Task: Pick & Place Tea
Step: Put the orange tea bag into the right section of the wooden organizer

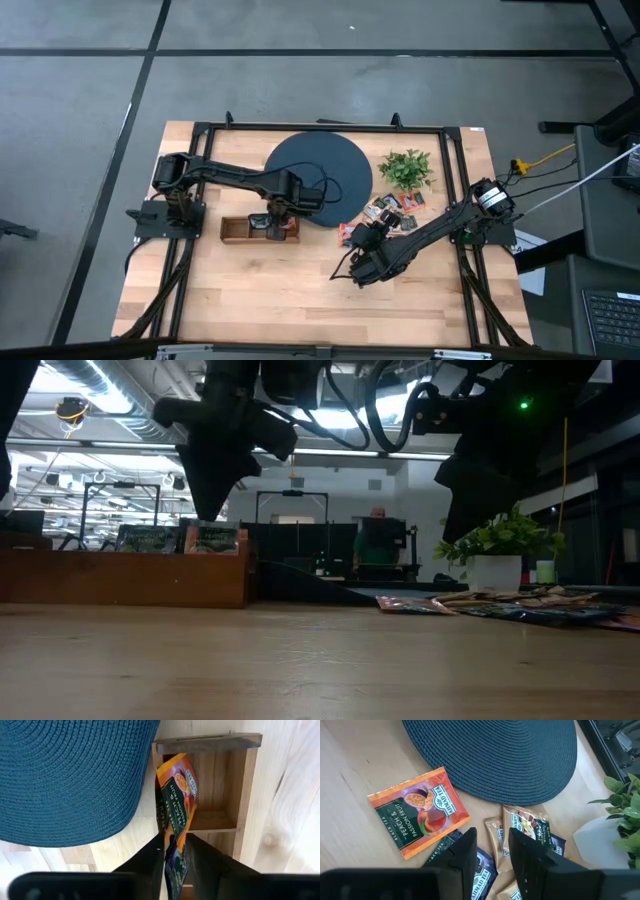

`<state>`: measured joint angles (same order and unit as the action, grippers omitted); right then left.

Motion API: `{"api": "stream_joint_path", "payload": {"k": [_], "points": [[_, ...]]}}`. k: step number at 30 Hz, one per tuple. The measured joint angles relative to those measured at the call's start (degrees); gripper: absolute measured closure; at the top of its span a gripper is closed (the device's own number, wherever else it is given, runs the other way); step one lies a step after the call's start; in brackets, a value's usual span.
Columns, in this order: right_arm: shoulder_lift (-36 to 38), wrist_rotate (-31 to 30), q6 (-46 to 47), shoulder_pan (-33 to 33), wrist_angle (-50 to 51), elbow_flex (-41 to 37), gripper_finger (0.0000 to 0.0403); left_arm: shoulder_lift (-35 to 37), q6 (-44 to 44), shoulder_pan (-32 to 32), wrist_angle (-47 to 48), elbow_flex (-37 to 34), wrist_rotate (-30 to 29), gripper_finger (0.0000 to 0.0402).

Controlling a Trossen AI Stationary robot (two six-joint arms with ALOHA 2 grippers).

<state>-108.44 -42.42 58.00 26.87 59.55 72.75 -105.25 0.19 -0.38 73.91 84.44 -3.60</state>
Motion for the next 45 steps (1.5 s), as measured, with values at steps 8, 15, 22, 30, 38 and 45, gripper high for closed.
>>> {"api": "stream_joint_path", "payload": {"k": [8, 15, 22, 30, 38, 45], "points": [[0.0, -0.2, 0.0, 0.0, -2.0, 0.0, 0.0287, 0.8, -6.2, -0.5, -0.3, 0.0, -0.1, 0.0308], [0.0, -0.2, -3.7, 0.0, -9.3, 0.0, 0.0287, 2.8, -9.9, -5.1, -2.6, 0.0, 0.0, 0.0320], [0.0, 1.4, -1.2, -1.4, -10.8, 0.0, 0.0287, 6.7, -8.5, -15.7, -24.5, -5.1, -2.4, 0.0324], [-0.7, 5.6, -2.4, -4.2, -12.4, -0.1, 0.0287, 7.6, -10.9, -24.7, -43.5, -14.0, -7.5, 0.0325], [-0.7, 15.2, -7.4, -9.1, -29.2, -9.9, 0.0287, 7.6, -17.9, -28.5, -63.0, -25.3, -13.4, 0.0327], [-0.2, 20.5, -5.2, -10.6, -31.9, -11.5, 0.0287, 7.6, -19.5, -28.7, -69.4, -28.9, -21.6, 0.0327]]}}
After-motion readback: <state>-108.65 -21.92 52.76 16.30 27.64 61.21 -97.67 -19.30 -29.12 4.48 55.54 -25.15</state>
